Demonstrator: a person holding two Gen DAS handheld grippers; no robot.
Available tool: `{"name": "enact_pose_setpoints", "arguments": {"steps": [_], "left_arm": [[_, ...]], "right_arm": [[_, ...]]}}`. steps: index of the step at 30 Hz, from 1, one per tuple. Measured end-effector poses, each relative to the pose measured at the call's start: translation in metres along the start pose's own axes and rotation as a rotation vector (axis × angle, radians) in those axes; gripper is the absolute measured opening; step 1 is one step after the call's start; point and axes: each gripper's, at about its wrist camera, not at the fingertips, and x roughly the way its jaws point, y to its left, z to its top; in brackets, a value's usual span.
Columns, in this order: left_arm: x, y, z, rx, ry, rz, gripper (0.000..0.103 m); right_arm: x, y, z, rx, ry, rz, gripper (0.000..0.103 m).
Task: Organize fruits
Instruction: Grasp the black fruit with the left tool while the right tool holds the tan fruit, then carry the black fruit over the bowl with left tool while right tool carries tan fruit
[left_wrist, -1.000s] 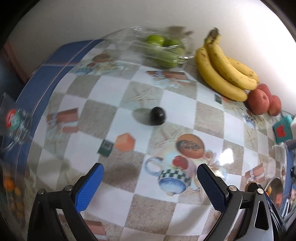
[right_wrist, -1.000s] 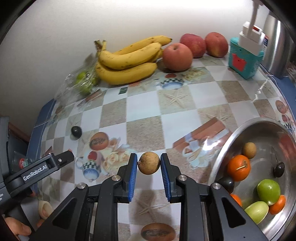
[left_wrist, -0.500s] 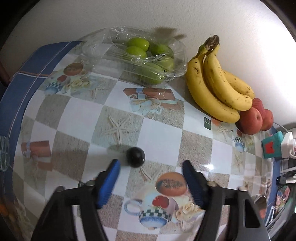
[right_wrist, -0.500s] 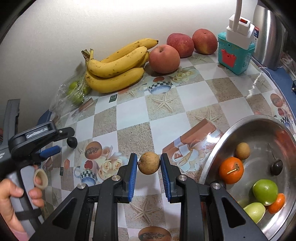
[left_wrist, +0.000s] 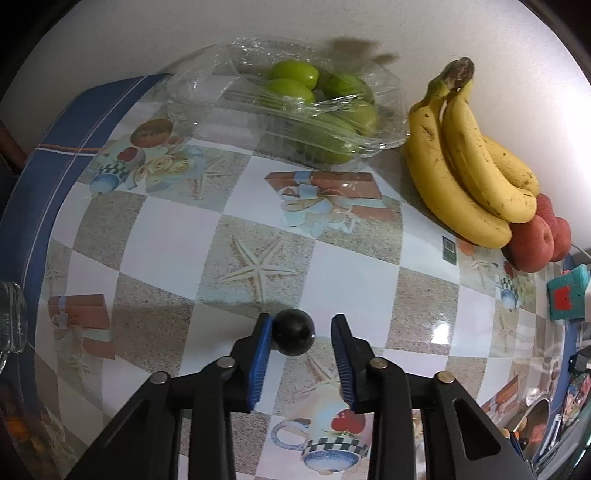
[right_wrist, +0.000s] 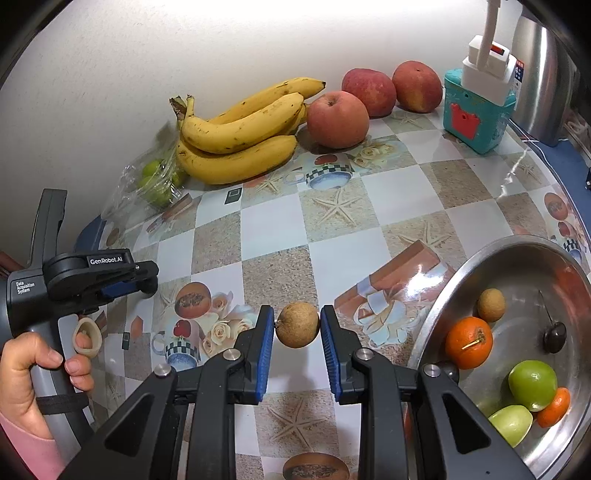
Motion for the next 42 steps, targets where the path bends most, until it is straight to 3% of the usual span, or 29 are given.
{"name": "enact_pose_setpoints", "arguments": {"steps": [2, 9, 15, 22, 31, 42], "left_arm": [[0.002, 0.005, -0.001, -0.02, 0.009, -0.003, 0.026], [0.001, 0.009, -0.007, -0.041, 0.016, -0.02, 0.025], [-0.021, 0.007, -0.024, -0.067, -0.004, -0.078, 0.025], [-0.052, -0.022, -0.063, -0.066, -0.034, -0.171, 0.025], [-0.091, -0.07, -0.119, 0.0, -0.08, -0.227, 0.025], [-0.116, -0.073, -0.175, -0.035, -0.122, -0.285, 0.025]], "right_arm": [[0.0, 0.0, 0.0, 0.001, 0.002, 0.0, 0.027], [-0.001, -0.003, 0.0, 0.011, 0.002, 0.005, 0.027], [-0.005, -0.003, 0.0, 0.017, 0.005, 0.025, 0.027], [-0.023, -0.007, -0.009, -0.001, 0.0, 0.004, 0.027], [-0.054, -0.021, -0.023, 0.01, -0.017, 0.012, 0.027], [-0.086, -0.049, -0.048, 0.009, -0.047, -0.026, 0.027]]}}
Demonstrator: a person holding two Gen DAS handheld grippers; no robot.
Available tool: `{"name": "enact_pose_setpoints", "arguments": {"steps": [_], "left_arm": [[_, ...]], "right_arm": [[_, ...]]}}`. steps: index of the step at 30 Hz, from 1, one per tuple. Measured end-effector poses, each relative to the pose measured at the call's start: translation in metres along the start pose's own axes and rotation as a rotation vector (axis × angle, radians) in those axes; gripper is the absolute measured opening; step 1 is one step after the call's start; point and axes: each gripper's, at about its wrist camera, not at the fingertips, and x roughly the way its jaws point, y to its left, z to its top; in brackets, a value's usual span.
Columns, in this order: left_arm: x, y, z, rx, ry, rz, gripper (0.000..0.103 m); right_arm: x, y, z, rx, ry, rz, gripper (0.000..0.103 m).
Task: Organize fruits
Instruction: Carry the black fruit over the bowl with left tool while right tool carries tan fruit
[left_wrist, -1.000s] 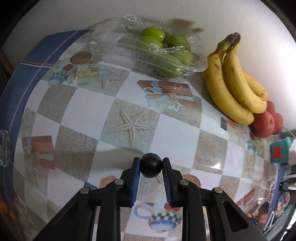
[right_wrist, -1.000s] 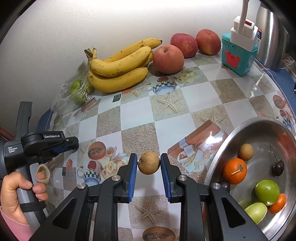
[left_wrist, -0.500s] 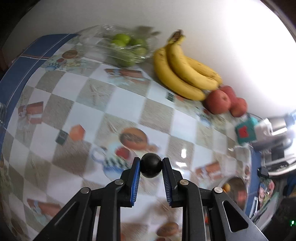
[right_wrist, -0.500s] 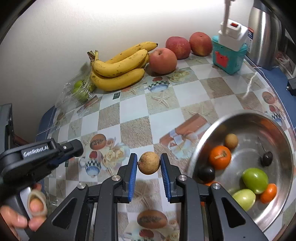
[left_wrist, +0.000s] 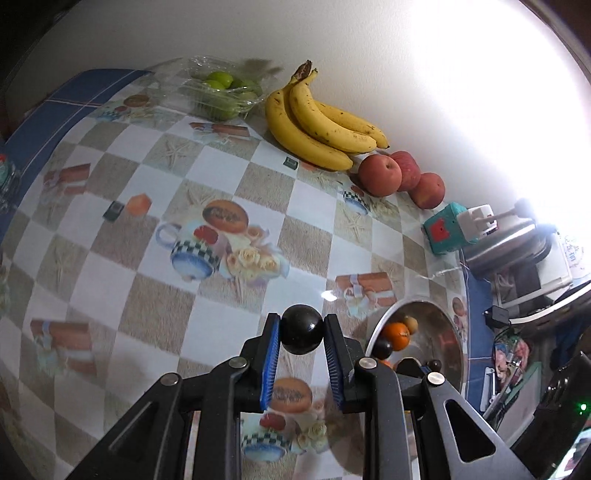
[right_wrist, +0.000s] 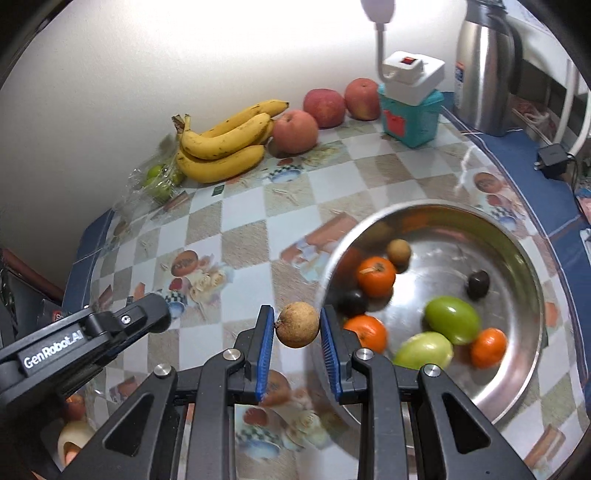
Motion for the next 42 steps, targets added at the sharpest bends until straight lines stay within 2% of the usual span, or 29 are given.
{"name": "enact_pose_setpoints", "arguments": {"steps": [11, 15, 27, 31, 42], "left_arm": [[-0.007, -0.011, -0.039, 0.037, -0.004, -0.02, 0.025], [-0.003, -0.025, -0.047, 0.096, 0.003, -0.025, 0.025], [0.031, -0.088, -0.077, 0.3, 0.11, -0.079, 0.025], [0.045, -0.106, -0.088, 0.369, 0.146, -0.064, 0.026], [0.064, -0.108, -0.087, 0.351, 0.203, -0.056, 0.026]], "right_arm": [[-0.013, -0.022, -0.019, 0.02, -0.009, -0.031, 0.027], [-0.014, -0.043, -0.019, 0.08, -0.009, -0.04, 0.027], [-0.024, -0.116, -0.019, 0.275, -0.038, -0.127, 0.027], [-0.028, -0.128, -0.021, 0.3, -0.036, -0.14, 0.027], [-0.025, -0.125, -0.028, 0.272, 0.015, -0.155, 0.027]]}}
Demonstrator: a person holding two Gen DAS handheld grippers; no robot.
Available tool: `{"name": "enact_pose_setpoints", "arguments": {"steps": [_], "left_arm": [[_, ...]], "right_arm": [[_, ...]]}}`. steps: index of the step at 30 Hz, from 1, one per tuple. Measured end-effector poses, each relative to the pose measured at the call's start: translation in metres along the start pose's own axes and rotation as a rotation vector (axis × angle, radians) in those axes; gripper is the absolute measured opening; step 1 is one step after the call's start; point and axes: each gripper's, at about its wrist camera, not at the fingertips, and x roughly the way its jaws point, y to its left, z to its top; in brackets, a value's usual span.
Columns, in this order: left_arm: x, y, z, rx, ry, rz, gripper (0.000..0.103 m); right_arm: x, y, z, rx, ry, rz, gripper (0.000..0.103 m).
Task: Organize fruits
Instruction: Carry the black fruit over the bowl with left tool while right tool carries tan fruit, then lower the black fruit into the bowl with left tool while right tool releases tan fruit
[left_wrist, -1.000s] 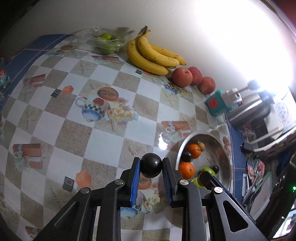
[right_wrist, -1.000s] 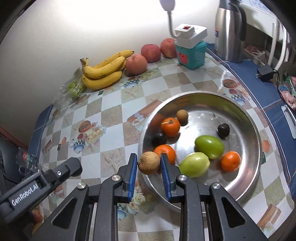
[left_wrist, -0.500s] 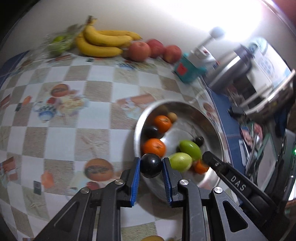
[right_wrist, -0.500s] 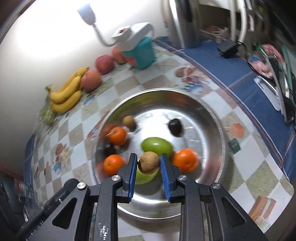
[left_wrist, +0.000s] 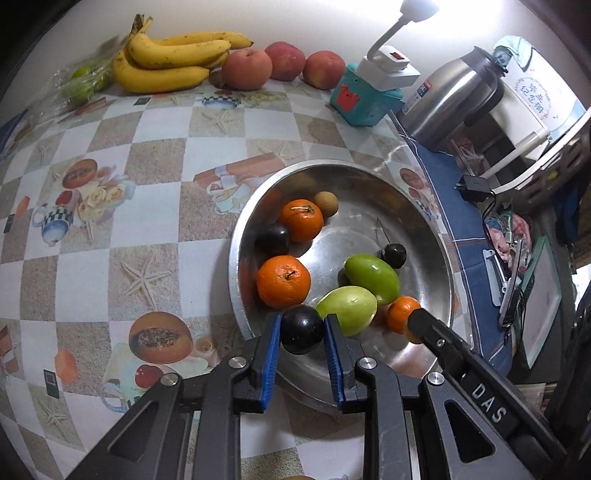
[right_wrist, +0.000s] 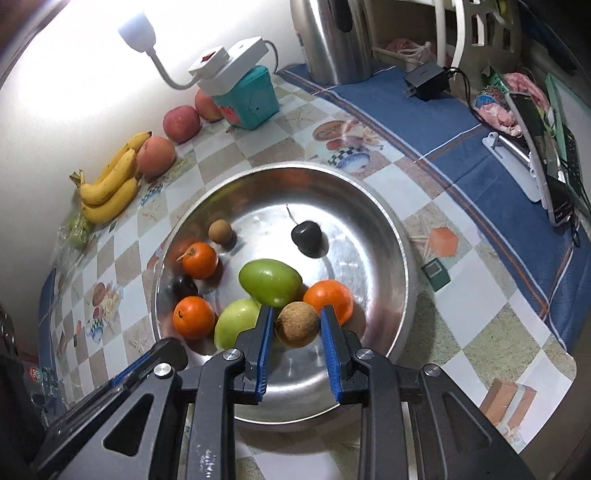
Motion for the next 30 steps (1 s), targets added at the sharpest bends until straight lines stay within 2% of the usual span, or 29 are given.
{"name": "enact_pose_setpoints", "arguments": {"steps": [30], "left_arm": [[0.008, 0.006, 0.002, -0.023, 0.043, 0.016, 0.027]], "right_arm": [[0.016, 0.016, -0.008, -0.076, 0.083, -0.047, 0.027]]}}
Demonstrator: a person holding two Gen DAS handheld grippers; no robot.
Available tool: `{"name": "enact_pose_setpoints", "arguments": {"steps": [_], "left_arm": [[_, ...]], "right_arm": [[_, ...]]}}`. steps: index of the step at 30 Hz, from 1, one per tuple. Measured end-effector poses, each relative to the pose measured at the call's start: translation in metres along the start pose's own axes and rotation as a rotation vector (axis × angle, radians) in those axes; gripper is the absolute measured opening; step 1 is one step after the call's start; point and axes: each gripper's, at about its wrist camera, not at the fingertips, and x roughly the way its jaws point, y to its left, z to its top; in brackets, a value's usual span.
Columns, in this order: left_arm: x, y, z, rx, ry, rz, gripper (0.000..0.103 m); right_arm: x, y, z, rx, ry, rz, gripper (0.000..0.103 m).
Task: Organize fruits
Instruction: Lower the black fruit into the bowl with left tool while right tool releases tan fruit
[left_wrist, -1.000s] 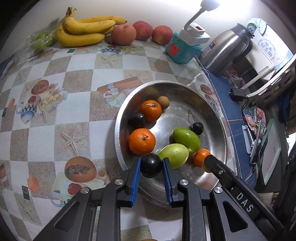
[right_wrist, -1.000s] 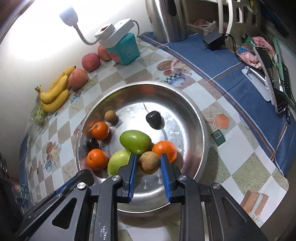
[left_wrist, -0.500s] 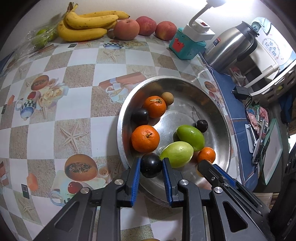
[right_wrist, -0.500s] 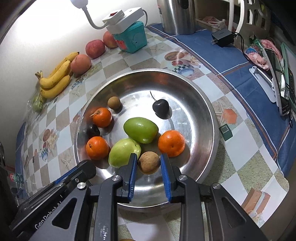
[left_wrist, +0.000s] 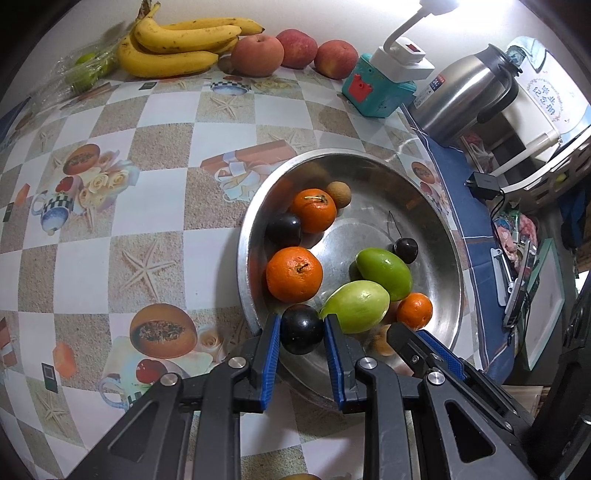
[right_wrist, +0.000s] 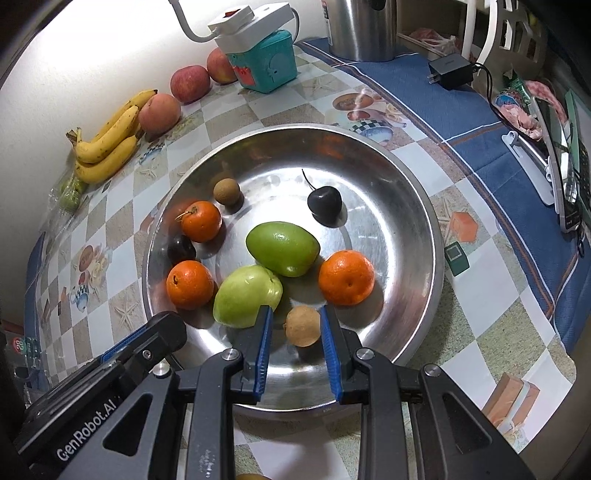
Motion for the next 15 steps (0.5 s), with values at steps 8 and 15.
{"name": "enact_pose_setpoints", "arguments": {"steps": [8, 15], "left_arm": [[-0.0014, 0.001, 0.0004, -0.007, 0.003, -0.002, 0.027], [-0.0026, 0.0045, 0.0007, -0.025, 0.006, -0.006, 0.034]], "right_arm": [[-0.0023, 0.0013, 0.0006, -0.002, -0.009, 0.004, 0.027], [-0.0049, 0.0014, 0.0014, -0.001, -0.018, 0.008, 0.027]]}}
